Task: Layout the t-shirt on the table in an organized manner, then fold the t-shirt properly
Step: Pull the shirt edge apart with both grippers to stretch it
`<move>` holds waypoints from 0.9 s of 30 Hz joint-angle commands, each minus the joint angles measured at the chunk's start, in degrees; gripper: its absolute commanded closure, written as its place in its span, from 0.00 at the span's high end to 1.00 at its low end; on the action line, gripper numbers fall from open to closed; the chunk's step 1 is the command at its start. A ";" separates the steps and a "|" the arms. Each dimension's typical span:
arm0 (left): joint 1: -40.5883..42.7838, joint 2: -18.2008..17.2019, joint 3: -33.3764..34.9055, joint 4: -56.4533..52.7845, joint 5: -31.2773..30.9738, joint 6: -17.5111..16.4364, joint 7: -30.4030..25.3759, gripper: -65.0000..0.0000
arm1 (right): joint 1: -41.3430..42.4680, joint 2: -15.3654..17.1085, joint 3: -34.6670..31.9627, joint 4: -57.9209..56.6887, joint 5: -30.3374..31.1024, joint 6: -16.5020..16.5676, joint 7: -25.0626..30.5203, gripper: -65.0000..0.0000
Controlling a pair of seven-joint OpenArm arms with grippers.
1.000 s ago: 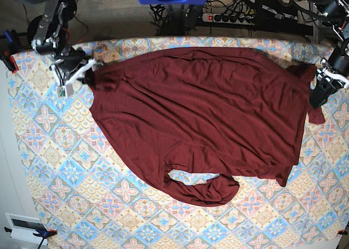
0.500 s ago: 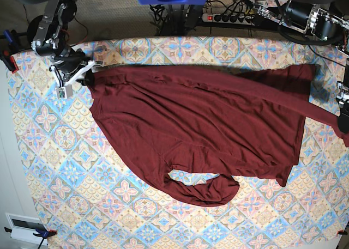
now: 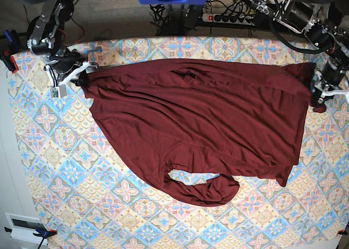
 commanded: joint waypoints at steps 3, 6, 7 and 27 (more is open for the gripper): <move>2.04 -1.46 3.69 1.03 -1.74 -0.34 -0.87 0.00 | 0.32 0.61 0.29 1.00 0.74 0.21 1.06 0.00; 4.68 -2.86 7.11 1.12 -1.83 -0.34 -0.87 0.00 | 0.32 0.61 0.38 1.00 0.74 0.21 1.06 0.00; 5.74 -3.57 7.91 1.12 -1.92 -0.34 -0.87 0.00 | 0.32 0.61 0.38 1.00 0.74 0.21 1.06 0.00; 14.00 -12.27 13.36 0.59 -4.11 -0.34 -0.43 0.55 | 0.40 0.52 1.87 1.00 0.74 0.21 0.88 0.00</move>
